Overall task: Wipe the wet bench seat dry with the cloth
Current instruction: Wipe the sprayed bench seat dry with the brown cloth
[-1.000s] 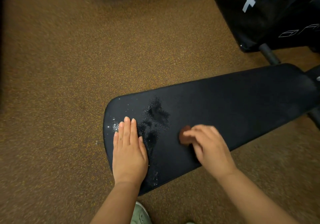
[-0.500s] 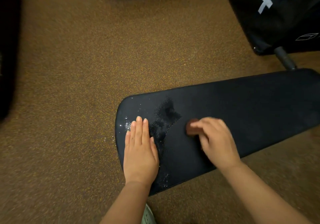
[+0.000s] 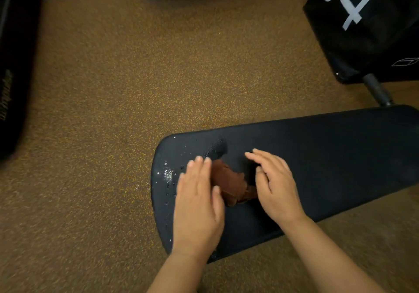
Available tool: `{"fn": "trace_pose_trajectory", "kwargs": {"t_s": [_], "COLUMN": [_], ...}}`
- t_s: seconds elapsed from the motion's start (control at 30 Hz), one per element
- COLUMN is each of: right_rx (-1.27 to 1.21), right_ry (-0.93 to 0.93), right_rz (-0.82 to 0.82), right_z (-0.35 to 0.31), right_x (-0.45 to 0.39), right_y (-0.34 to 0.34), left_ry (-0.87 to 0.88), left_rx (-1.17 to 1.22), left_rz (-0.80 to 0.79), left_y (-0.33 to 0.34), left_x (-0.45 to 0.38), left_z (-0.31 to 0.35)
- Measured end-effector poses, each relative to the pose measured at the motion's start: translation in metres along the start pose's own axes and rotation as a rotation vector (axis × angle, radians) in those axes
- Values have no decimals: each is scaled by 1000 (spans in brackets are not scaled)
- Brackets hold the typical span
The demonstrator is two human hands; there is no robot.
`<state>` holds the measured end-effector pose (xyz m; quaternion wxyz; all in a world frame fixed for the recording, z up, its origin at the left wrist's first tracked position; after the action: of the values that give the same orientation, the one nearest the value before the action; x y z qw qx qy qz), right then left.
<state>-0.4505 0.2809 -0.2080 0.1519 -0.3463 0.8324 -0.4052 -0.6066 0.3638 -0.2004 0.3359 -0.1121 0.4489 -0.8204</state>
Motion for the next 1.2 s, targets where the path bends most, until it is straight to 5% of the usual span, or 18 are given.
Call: {"fn": "trace_pose_trajectory", "kwargs": {"t_s": [0.27,0.5,0.77,1.0,1.2], "right_rx": [241,247,254,274,255], "right_ry": [12,9,6,-4,-6], "right_rz": [77,82,77,76,90], "right_z": [18,16,16,18,17], "right_x": [6,6,7,5,6], "right_y": [20,21,20,20,20], "left_ry": [250,44,459,192,539], "left_rx": [-140,-87,-186,-219,-199], "left_rz": [-82,36,-42,16,-54], "left_y": [31,23,18,31,22], "left_x": [-22,-58,-14,-93,-45], "left_z": [-3,-11,-13,-2,-8]}}
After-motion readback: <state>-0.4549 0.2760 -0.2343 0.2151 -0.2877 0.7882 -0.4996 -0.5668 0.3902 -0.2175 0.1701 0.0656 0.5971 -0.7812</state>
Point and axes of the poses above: each hand's wrist, its own x-axis away from the middle knuckle, its own y-axis out of the palm, z = x × y, the point moved 4 cm from there along -x, towards the middle knuckle, and after that the axes turned 9 degrees about y, right-handed, at the moved point
